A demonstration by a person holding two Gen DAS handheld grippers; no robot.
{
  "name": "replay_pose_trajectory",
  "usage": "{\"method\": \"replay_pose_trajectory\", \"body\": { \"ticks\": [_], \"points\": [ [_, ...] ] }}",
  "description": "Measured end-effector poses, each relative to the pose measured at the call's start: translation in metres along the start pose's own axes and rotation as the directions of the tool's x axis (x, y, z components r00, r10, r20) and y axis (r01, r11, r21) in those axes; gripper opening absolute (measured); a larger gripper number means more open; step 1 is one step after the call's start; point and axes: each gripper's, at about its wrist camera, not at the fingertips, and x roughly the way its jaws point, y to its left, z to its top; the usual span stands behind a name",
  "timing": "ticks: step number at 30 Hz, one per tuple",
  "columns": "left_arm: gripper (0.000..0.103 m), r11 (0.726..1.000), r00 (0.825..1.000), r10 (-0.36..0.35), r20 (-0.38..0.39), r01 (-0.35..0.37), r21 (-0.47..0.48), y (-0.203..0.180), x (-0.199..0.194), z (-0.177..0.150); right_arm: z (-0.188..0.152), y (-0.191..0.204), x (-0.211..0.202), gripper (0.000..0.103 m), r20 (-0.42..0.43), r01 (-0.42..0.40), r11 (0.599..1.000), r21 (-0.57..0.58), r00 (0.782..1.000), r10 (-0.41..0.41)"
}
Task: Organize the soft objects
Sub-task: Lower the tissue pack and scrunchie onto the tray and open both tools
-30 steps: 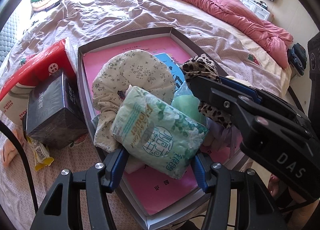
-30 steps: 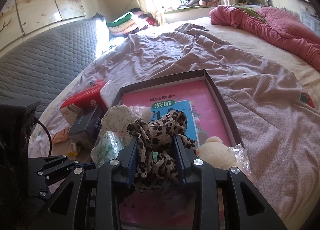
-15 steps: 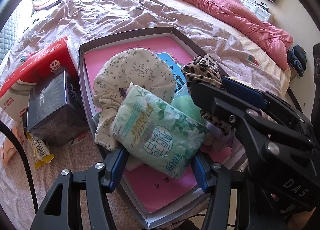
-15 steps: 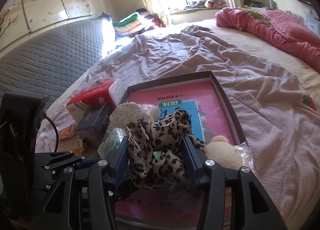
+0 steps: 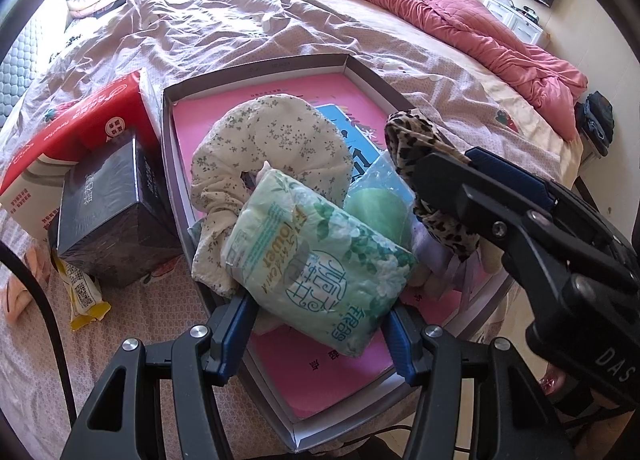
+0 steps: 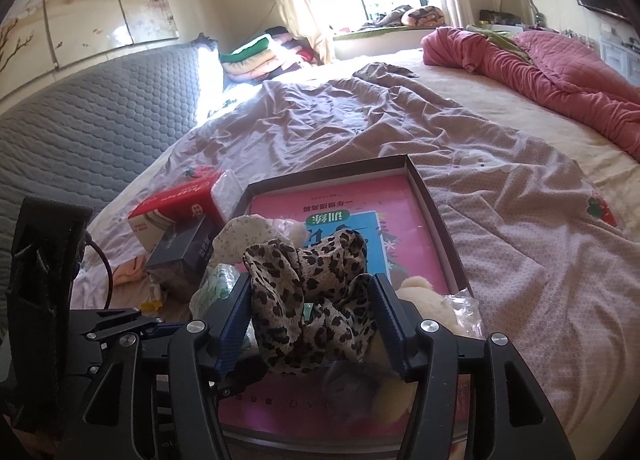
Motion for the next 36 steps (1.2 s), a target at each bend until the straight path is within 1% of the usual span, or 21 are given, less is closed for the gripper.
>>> {"method": "replay_pose_trajectory", "body": {
  "ticks": [4, 11, 17, 20, 24, 27, 30, 36],
  "points": [
    [0.059, 1.000, 1.000, 0.005, -0.003, -0.005, 0.008, -0.002, 0.000, 0.000, -0.001, 0.004, -0.003, 0.065, 0.004, -0.001, 1.000, -0.017, 1.000, 0.001],
    [0.059, 1.000, 1.000, 0.018, -0.008, -0.018, 0.023, -0.004, 0.000, -0.001, 0.001, 0.006, -0.010, 0.066, 0.023, 0.010, 1.000, -0.022, 1.000, -0.010],
    [0.059, 0.999, 0.999, 0.036, -0.014, -0.035, 0.025, -0.005, 0.000, -0.002, 0.000, 0.003, -0.018, 0.067, 0.045, 0.040, 0.999, -0.015, 0.998, -0.039],
    [0.060, 0.999, 0.999, 0.040, -0.016, -0.039, 0.030, -0.005, -0.001, -0.003, -0.001, -0.001, -0.021, 0.070, 0.050, 0.057, 0.998, -0.004, 0.997, -0.057],
    [0.062, 0.998, 0.999, 0.045, -0.020, -0.045, 0.037, -0.006, -0.001, -0.004, -0.002, -0.006, -0.025, 0.071, 0.053, 0.055, 0.998, 0.016, 0.997, -0.056],
    [0.064, 0.999, 0.999, 0.040, -0.016, -0.040, 0.032, -0.006, -0.003, -0.004, -0.004, -0.003, -0.027, 0.071, 0.051, 0.065, 0.998, -0.002, 0.997, -0.064],
    [0.064, 0.998, 0.999, 0.045, -0.016, -0.045, 0.034, -0.006, -0.004, -0.005, -0.005, 0.001, -0.026, 0.071, 0.043, 0.061, 0.998, -0.017, 0.997, -0.060],
    [0.065, 0.998, 0.998, 0.058, -0.024, -0.057, 0.039, -0.005, -0.005, -0.006, -0.002, 0.007, -0.029, 0.071, 0.054, 0.046, 0.999, -0.022, 0.998, -0.044]
  ]
}}
